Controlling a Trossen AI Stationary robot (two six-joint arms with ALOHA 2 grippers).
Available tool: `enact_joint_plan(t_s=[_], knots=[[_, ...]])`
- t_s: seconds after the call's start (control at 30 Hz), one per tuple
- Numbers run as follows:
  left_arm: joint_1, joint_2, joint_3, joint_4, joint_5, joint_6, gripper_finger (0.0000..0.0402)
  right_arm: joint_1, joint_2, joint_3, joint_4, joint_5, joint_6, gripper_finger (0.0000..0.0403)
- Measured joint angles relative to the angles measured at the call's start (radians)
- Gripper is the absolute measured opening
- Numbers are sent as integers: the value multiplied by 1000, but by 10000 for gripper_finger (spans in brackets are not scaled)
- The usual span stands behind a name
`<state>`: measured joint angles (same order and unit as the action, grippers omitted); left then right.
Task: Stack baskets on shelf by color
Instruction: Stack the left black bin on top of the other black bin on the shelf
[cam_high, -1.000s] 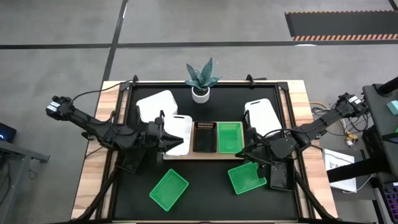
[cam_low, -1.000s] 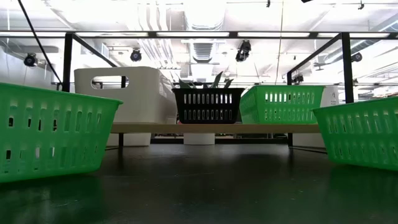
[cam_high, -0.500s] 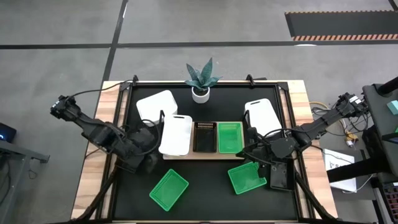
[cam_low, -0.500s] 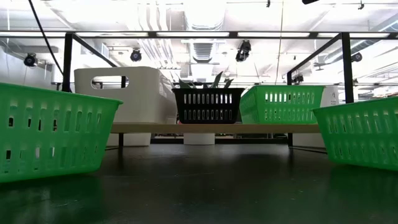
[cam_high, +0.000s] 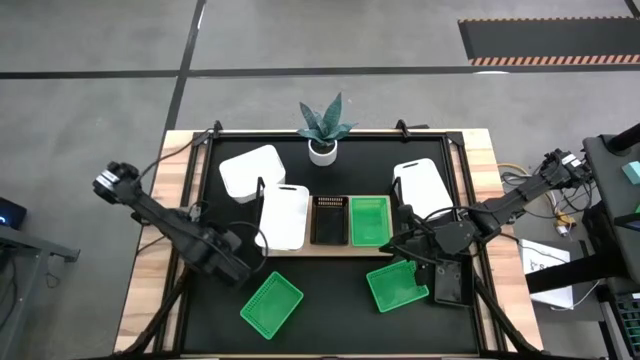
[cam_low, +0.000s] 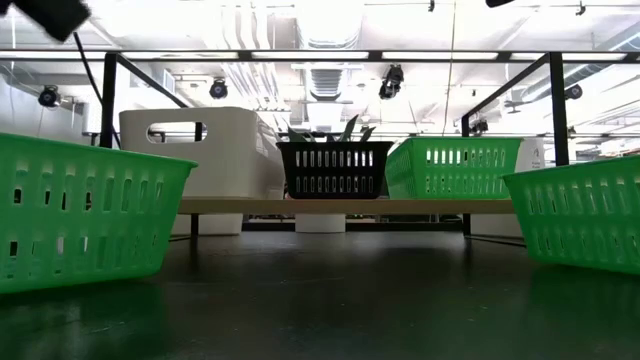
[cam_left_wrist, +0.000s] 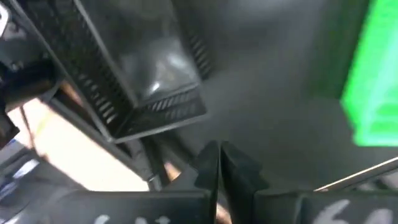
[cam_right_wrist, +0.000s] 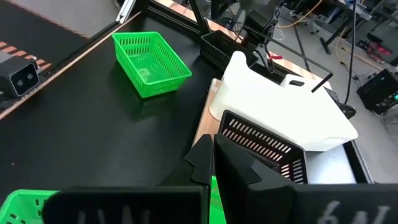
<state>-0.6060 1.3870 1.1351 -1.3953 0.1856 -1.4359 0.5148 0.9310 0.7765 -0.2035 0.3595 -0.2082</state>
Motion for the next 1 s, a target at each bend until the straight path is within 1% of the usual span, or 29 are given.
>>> enact_joint_plan(t_s=[0.1,0.2,0.4,0.53,0.67,1.0], knots=[[0,8,-52,13,46,10,17,0,0,0,0,0,1,9],[0,0,-105,62,77,2,51,0,0,0,0,0,1,9],[0,-14,-175,162,83,35,132,0,0,0,0,0,1,9],[0,-14,-218,166,82,56,167,0,0,0,0,0,1,9],[0,-15,-249,183,79,55,177,0,0,0,0,0,7,9],[0,-15,-277,288,74,81,178,0,0,0,0,0,16,9]])
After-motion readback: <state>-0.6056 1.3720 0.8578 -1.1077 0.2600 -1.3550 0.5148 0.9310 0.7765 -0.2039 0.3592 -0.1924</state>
